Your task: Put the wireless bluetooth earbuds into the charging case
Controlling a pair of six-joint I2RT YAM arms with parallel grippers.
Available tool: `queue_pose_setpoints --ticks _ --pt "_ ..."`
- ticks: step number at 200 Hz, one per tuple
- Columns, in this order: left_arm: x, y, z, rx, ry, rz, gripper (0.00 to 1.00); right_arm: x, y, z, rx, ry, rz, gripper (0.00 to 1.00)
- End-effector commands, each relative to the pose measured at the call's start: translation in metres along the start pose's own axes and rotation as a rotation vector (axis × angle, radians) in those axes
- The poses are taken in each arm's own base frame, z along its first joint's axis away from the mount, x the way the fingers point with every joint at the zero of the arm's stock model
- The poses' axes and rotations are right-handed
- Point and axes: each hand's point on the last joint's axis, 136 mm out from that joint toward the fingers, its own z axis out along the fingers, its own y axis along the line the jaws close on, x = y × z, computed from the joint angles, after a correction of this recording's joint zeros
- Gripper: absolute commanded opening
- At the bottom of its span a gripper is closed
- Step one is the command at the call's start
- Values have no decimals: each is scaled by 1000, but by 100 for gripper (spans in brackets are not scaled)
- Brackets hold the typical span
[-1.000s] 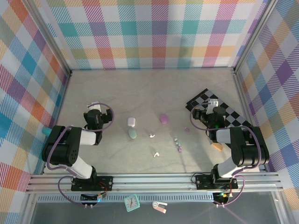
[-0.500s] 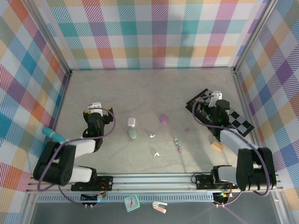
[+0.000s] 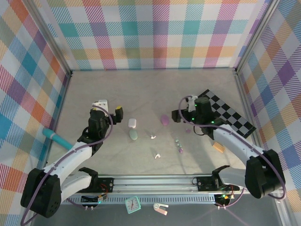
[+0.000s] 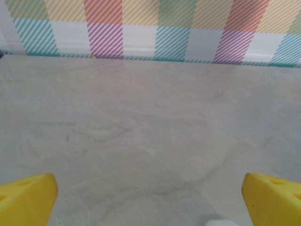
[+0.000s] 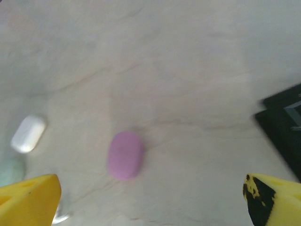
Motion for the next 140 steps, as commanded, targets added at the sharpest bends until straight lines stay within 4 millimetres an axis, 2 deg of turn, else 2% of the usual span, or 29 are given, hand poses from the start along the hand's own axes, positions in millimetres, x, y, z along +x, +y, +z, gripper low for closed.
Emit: queue_pose_setpoints --ticks 1,23,61,78,91,140 --pt "-1 -7 -6 34 25 -63 100 21 13 13 14 133 32 99" --pt "2 -7 -7 35 27 -76 100 34 23 35 43 221 8 100" --pt "9 -8 -6 36 43 -82 100 56 24 73 127 414 39 97" --pt "11 -8 -7 34 46 -74 100 60 20 88 168 452 70 94" --pt "11 -8 -9 31 48 -66 100 54 18 97 201 470 83 91" --pt "14 -5 -15 19 52 -35 100 61 15 118 271 595 89 83"
